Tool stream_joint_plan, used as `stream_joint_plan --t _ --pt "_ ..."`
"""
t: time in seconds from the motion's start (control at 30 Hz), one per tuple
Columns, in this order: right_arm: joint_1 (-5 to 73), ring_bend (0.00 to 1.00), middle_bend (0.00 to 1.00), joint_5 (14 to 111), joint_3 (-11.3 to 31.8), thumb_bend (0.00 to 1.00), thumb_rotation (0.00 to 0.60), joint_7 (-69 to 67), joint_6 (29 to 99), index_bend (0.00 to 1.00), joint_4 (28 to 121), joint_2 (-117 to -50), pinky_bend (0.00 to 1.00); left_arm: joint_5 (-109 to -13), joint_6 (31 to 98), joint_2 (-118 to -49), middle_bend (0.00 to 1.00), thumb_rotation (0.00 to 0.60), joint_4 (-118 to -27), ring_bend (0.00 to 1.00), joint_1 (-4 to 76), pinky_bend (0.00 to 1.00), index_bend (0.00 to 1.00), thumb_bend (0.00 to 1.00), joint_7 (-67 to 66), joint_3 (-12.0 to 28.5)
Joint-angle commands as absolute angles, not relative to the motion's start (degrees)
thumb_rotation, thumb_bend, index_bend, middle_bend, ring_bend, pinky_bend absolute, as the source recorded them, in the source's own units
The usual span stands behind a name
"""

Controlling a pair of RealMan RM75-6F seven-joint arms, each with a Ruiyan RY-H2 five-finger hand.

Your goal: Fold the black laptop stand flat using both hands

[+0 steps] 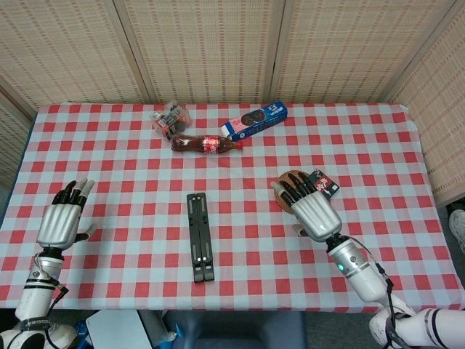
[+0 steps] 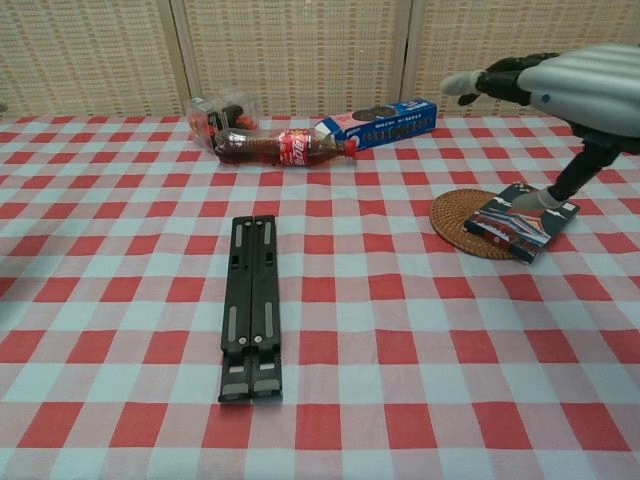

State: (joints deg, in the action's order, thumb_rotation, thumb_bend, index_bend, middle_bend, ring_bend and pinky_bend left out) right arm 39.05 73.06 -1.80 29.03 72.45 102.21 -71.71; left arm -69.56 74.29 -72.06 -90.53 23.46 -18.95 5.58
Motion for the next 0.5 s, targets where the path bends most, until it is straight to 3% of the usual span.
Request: stream_joint_plan --t 0.03,0.33,0.5 --pt "29.5 0.00 0.13 74.4 -5.6 0.14 0.600 27.5 82.9 0.00 105.0 -67.1 0.06 -72.3 79.7 -70.4 0.00 0.600 -94.1 0.00 19.5 0.16 0.00 0.24 -18.9 3.6" --pt "16.3 0.00 0.13 77.1 -9.3 0.14 0.600 23.0 93.4 0.00 105.7 -65.9 0.06 -77.4 88.6 -70.2 0.00 0.600 -98.5 0.00 13.0 0.16 0.00 0.24 -21.8 0.7" --pt "12.2 0.00 0.13 78.4 -9.5 0.14 0.600 21.5 95.4 0.00 104.9 -66.2 0.06 -78.8 90.1 -69.9 0.00 0.600 -99.6 0.00 11.2 0.16 0.00 0.24 -22.6 -0.1"
